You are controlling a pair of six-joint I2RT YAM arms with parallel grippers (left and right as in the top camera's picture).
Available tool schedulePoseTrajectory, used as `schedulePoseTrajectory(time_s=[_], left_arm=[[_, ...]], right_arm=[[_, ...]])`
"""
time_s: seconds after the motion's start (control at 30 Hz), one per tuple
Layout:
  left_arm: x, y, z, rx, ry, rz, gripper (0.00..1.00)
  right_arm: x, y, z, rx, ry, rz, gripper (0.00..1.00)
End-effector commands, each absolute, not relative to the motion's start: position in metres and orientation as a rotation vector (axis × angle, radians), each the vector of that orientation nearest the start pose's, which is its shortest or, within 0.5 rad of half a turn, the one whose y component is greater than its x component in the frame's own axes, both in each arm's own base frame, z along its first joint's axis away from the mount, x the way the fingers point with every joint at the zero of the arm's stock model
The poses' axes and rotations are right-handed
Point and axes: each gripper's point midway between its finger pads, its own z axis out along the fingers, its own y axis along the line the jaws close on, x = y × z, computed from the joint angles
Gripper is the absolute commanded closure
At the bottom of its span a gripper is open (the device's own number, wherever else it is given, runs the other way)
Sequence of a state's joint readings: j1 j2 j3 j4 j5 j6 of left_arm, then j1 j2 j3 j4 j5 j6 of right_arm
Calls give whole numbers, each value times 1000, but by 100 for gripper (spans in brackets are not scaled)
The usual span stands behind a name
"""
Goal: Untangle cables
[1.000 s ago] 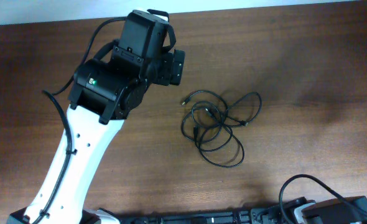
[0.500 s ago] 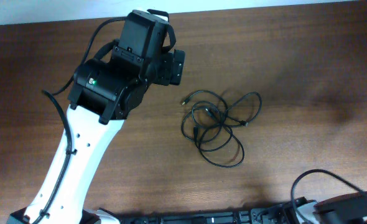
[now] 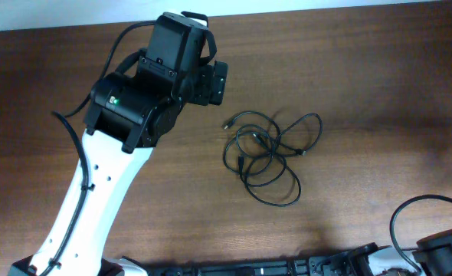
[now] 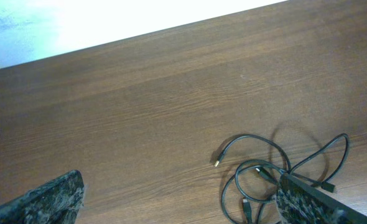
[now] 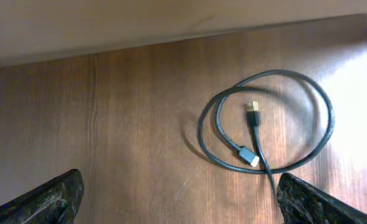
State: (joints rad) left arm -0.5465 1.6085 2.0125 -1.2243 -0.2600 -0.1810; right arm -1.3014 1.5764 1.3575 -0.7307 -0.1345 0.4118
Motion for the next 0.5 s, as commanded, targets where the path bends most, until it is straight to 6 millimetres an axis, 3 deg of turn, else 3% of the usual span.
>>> schedulePoseTrajectory(time_s=[0.0, 0.33, 0.4, 0.47], left_arm=[[362, -164, 359, 281, 2325, -41, 1], [362, -164, 359, 281, 2325, -41, 1], [362, -164, 359, 281, 2325, -41, 1], [362, -164, 359, 281, 2325, -41, 1]], right_arm=[[140, -395, 189, 1838, 1691, -152, 1], [144, -379, 186, 1841, 1732, -68, 1], [153, -372, 192, 1744, 1792, -33, 1], [171, -361, 206, 1533, 1879, 44, 1]])
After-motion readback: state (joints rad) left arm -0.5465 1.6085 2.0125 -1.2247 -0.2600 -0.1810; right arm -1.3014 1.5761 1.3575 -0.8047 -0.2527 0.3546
